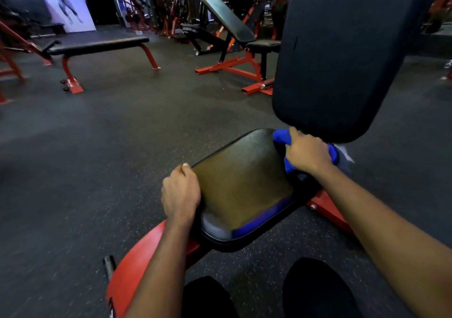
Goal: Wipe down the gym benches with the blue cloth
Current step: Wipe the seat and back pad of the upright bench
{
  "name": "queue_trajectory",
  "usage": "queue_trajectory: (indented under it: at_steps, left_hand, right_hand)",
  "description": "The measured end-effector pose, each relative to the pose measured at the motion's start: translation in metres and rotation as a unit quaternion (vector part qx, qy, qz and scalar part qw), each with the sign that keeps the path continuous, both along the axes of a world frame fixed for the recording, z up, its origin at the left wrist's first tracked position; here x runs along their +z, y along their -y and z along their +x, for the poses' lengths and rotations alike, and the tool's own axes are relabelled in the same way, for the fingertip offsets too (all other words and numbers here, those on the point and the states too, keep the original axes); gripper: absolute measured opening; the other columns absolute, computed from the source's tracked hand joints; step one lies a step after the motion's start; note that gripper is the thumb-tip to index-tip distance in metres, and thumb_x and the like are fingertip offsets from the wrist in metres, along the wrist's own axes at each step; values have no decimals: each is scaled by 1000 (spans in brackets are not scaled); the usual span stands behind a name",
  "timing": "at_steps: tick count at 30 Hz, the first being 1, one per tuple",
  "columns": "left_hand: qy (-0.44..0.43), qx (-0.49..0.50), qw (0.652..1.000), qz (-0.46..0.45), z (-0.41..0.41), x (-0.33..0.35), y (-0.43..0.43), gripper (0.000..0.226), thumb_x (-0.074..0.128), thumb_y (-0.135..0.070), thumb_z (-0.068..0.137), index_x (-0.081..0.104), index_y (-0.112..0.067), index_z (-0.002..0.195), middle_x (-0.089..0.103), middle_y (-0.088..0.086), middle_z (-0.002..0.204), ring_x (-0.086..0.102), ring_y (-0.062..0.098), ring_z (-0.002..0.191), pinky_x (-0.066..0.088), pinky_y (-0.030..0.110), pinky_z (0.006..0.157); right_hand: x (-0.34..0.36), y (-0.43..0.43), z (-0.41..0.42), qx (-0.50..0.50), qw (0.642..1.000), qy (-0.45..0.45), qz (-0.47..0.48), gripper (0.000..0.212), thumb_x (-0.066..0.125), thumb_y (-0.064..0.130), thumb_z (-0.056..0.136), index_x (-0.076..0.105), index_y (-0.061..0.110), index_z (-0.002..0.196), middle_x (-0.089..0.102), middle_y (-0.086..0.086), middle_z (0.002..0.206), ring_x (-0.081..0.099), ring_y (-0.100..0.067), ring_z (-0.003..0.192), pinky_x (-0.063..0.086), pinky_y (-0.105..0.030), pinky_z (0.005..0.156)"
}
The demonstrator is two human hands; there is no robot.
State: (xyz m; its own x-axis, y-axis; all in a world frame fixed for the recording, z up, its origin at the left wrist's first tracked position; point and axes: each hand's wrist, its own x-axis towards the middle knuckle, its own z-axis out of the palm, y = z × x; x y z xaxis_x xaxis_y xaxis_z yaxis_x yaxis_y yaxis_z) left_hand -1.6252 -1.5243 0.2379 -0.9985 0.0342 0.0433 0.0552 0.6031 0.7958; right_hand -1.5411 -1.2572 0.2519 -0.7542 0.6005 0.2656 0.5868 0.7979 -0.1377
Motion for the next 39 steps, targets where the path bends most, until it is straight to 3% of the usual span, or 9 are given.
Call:
queue_trajectory:
  at_steps: [8,12,16,18,23,27,30,34,39]
  left_hand:
    - [0,9,1000,-4,1,-1,-1,45,31,-35,101,63,-11,122,61,25,123,55,42,112,42,43,94]
    - [2,6,1000,-4,4,1,-1,45,31,-35,101,62,-13,125,58,26,126,54,42,115,41,43,96]
    - [2,3,1000,3,2,-1,-2,44,31,-34,102,62,-12,123,58,26,126,53,42,115,41,43,96]
    - [-6,4,1000,-3,0,-1,-2,43,31,-34,102,63,-12,121,59,26,125,54,42,114,41,43,94]
    - [-9,5,1000,-12,-3,-4,-4,43,31,-34,102,63,-11,117,59,27,122,53,43,113,41,43,93]
    - [-10,0,1000,-4,-5,-7,-2,43,30,-34,102,64,-10,114,59,27,123,53,43,113,40,42,92]
    - [-14,1,1000,-1,-5,-8,-4,44,30,-35,101,64,-12,115,60,25,123,53,42,113,40,42,92]
    - [-20,11,1000,-4,-6,-8,-5,44,30,-36,101,65,-14,115,62,23,121,55,40,111,41,41,91]
    - [-21,13,1000,-5,-7,-11,-5,44,30,-37,101,65,-14,115,62,22,121,55,39,112,41,42,92]
  right_hand:
    - [20,5,-74,1,999,39,-18,33,49,10,88,52,13,121,62,-18,119,58,-40,111,47,-41,81]
    - [15,-8,-68,50,995,24,-84,31,48,26,96,48,19,126,58,-20,127,54,-42,115,44,-41,83]
    - [-2,-22,-56,85,990,80,-85,55,42,45,98,31,25,148,27,-3,160,33,-32,142,32,-47,111]
    - [-2,-22,-70,79,987,112,-86,59,34,51,100,24,24,151,20,-2,162,27,-33,145,27,-51,114]
    - [19,-21,-121,83,975,180,-103,56,25,53,101,32,24,148,33,-11,156,38,-37,137,33,-48,107]
    - [17,-26,-116,150,971,164,-88,51,30,57,100,42,30,141,43,-5,150,43,-31,134,35,-42,99]
    - [14,-39,-110,174,968,147,-104,47,31,57,100,42,35,140,45,0,149,44,-29,134,36,-42,101]
    - [18,-28,-145,93,970,209,-80,58,31,61,98,44,30,145,41,-9,152,41,-34,137,35,-45,110]
    - [18,-15,-149,168,962,210,-52,49,39,69,91,59,41,127,53,-3,142,48,-29,131,37,-41,104]
